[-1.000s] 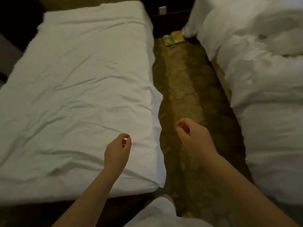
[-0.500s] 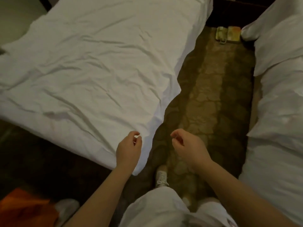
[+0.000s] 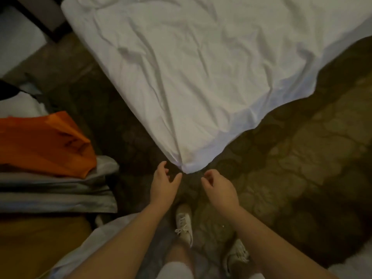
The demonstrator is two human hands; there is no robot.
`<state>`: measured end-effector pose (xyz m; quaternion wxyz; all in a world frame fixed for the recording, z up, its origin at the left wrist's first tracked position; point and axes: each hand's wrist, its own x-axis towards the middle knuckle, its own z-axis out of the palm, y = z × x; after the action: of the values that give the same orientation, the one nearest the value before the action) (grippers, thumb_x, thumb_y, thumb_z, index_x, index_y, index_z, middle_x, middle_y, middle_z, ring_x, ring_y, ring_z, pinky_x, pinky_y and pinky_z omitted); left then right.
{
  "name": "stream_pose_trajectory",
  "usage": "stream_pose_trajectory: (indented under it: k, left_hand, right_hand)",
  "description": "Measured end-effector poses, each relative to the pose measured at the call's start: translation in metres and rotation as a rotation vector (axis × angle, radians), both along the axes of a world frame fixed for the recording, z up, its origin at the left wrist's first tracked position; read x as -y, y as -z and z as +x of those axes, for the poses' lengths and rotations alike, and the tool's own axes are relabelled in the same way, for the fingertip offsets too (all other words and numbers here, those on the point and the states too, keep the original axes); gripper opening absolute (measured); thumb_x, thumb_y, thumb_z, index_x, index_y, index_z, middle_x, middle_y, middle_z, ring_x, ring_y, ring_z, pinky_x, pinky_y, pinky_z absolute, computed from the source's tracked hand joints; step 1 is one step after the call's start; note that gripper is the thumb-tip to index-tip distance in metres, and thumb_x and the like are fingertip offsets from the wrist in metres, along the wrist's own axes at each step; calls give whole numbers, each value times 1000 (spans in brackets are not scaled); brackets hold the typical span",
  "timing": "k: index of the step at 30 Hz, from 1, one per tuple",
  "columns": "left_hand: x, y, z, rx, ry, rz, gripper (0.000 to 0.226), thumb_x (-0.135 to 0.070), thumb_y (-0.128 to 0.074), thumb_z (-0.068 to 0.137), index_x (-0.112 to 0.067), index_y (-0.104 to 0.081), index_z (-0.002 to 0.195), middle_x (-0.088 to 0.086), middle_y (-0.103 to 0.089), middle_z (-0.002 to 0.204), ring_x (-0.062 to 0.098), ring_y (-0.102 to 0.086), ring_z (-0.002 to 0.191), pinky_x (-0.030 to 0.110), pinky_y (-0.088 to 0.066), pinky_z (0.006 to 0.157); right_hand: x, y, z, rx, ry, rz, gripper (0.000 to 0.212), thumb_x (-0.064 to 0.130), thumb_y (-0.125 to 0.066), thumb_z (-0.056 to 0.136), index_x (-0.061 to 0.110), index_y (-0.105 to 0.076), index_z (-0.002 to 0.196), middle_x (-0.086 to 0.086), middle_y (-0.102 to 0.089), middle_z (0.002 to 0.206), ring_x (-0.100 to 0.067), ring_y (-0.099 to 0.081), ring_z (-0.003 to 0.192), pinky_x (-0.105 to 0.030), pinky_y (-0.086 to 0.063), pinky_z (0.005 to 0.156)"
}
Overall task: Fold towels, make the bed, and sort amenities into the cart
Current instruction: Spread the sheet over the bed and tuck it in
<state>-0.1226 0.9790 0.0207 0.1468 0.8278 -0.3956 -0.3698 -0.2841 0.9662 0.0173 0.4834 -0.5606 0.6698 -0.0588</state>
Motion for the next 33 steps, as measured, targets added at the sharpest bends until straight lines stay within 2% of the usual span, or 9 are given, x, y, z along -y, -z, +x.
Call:
stream_pose_trajectory:
  k: [4, 7, 12, 16, 19, 22, 26, 29, 33]
  left_hand:
    - [25, 53, 8, -68, -4, 13, 58, -31, -57, 93, -17, -32, 144, 9, -39, 142, 23, -47, 124, 33, -44, 95]
    - [37, 82, 10, -104, 5, 15, 38, -29, -52, 96, -11, -44, 128, 11, -38, 136, 21, -49, 107, 26, -40, 83]
    - [43, 103, 12, -188, -75, 24, 29, -26, -52, 95, -6, -54, 115, 14, -45, 123, 20, -48, 96, 24, -35, 79]
    - [38, 98, 13, -379, -163, 24, 22, -24, -52, 96, -9, -62, 108, 7, -45, 120, 17, -48, 102, 26, -39, 89]
    - [35, 92, 17, -485, -172, 50, 19, -25, -53, 95, -14, -65, 104, 9, -57, 117, 25, -56, 107, 39, -46, 97]
    - [31, 80, 12, -577, -218, 84, 19, -26, -52, 96, -19, -62, 110, 9, -63, 115, 24, -58, 106, 36, -47, 93]
    - [29, 72, -1, -476, -249, 32, 34, -24, -54, 95, -11, -47, 126, 5, -55, 110, 21, -53, 100, 29, -45, 83]
    - [32, 70, -9, -349, -234, -85, 26, -21, -53, 95, -10, -50, 119, 3, -55, 100, 18, -52, 92, 24, -41, 69]
    - [43, 80, -24, -406, -142, -22, 35, -24, -45, 99, -14, -51, 132, 5, -55, 119, 21, -51, 109, 27, -40, 87]
  right_hand:
    - [9, 62, 36, -47, 30, -11, 47, 39, -56, 92, 19, -45, 133, -1, -52, 130, -17, -50, 115, -31, -45, 92]
    - [14, 95, 67, -119, 46, -108, 65, 44, -62, 87, 18, -35, 140, -4, -38, 140, -22, -36, 128, -33, -40, 100]
    - [32, 121, 94, -63, 146, -103, 42, 33, -55, 92, 11, -44, 126, -9, -46, 129, -26, -41, 119, -37, -42, 94]
    - [36, 128, 79, 8, 57, -221, 6, 17, -51, 94, 12, -56, 94, -6, -57, 98, -26, -53, 94, -30, -36, 72]
    - [35, 106, 65, 132, 75, -218, 17, 14, -49, 96, 15, -46, 79, 1, -49, 77, -16, -47, 73, -23, -31, 58]
    - [35, 70, 48, 266, 368, -209, 14, 8, -46, 96, 7, -47, 82, 0, -45, 70, -11, -40, 61, -17, -31, 51]
    - [44, 39, 20, 249, 612, -300, 5, 11, -43, 98, 8, -45, 94, 4, -45, 76, -7, -40, 63, -15, -35, 55]
    - [52, 30, 1, 211, 677, -394, 8, 17, -41, 100, 12, -45, 103, 8, -48, 82, -6, -47, 70, -22, -40, 61]
    - [52, 34, -11, 129, 542, -411, 8, 23, -44, 100, 19, -50, 103, 13, -52, 83, -1, -50, 73, -18, -41, 63]
